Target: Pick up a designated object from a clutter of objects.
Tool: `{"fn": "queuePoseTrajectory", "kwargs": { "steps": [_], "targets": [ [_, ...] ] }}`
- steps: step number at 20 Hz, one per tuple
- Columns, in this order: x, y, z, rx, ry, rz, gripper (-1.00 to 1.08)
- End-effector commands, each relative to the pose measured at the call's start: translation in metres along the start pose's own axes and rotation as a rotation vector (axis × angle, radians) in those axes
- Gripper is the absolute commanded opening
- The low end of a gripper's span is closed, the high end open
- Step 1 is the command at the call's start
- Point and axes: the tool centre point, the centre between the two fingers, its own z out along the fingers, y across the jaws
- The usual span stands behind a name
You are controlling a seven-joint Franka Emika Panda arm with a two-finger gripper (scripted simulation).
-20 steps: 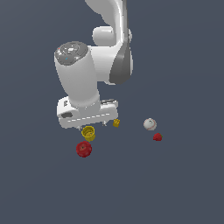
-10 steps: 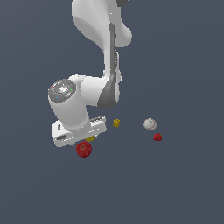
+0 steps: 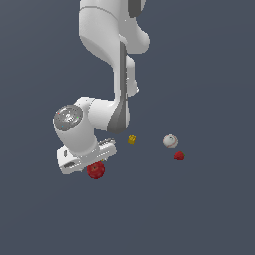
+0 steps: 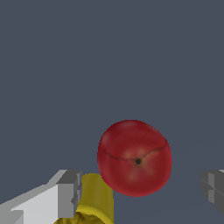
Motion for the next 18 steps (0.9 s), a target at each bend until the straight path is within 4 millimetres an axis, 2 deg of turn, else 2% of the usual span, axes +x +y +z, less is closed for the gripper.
{"fn": "queuePoseTrajectory", "kwargs": {
  "steps": [1,6,13,18],
  "targets": [
    [0.0,0.001,0.002,-0.001,0.001,-0.006,1.0],
    [0.0,0.001,0.008,0.0,0.0,-0.002,1.0],
    [-0.001,0.0,0.043,-0.001,0.001,-0.005,1.0],
    [0.0,0.001,0.052,-0.001,0.001,-0.006,1.0]
  ]
}}
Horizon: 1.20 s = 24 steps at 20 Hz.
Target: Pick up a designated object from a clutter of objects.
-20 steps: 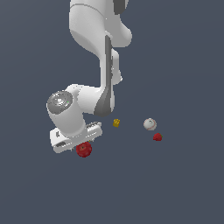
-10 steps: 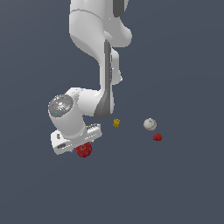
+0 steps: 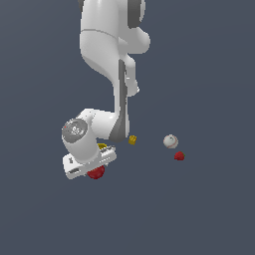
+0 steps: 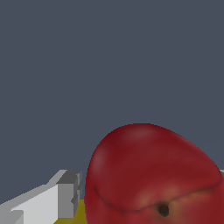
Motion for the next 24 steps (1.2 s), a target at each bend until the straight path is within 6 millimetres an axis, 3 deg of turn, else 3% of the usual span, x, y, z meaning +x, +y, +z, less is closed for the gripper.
{"fn": "queuePoseTrajectory", "kwargs": {
  "steps": [1,2,15,24],
  "targets": [
    [0.001,0.001,0.001,-0.001,0.002,-0.001,1.0],
    [0.001,0.001,0.001,-0.001,0.002,-0.001,-1.0],
    [0.0,0.001,-0.001,-0.001,0.001,0.0,-1.0],
    [-0.013,-0.008,-0.026,-0.001,0.001,0.0,-1.0]
  ]
}}
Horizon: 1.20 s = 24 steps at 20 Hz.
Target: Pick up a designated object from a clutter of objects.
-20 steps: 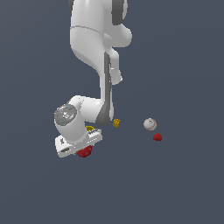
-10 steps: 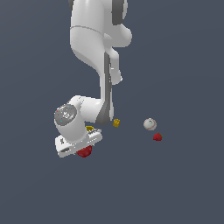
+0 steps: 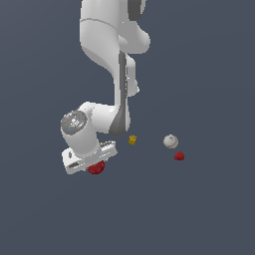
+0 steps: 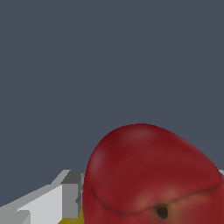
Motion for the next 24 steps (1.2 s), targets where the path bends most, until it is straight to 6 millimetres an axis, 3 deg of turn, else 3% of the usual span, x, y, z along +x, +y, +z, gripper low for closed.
{"fn": "queuePoseTrajectory", "kwargs": {
  "steps": [1,7,24],
  "targets": [
    [-0.004,-0.003,-0.013,-0.002,0.003,0.0,-1.0],
    [-0.023,-0.015,-0.05,-0.002,0.003,0.0,-1.0],
    [-0.088,-0.057,-0.188,-0.001,0.004,0.0,-1.0]
  ]
}}
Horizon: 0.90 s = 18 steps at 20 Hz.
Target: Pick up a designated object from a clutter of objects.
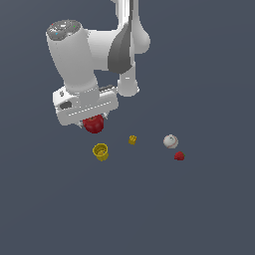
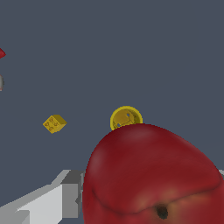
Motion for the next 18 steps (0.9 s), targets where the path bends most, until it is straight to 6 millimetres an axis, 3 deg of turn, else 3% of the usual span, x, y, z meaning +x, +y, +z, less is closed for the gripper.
{"fn": "queuePoseTrajectory", "kwargs": {
  "steps": [1,11,18],
  "targets": [
    [-0.01,-0.006,-0.023,-0.002,0.002,0.0,-1.0],
    [-0.049,-0.031,-0.111,-0.002,0.002,0.0,-1.0],
    [-0.066,-0.043,-0.153,-0.003,0.001,0.0,-1.0]
  ]
}}
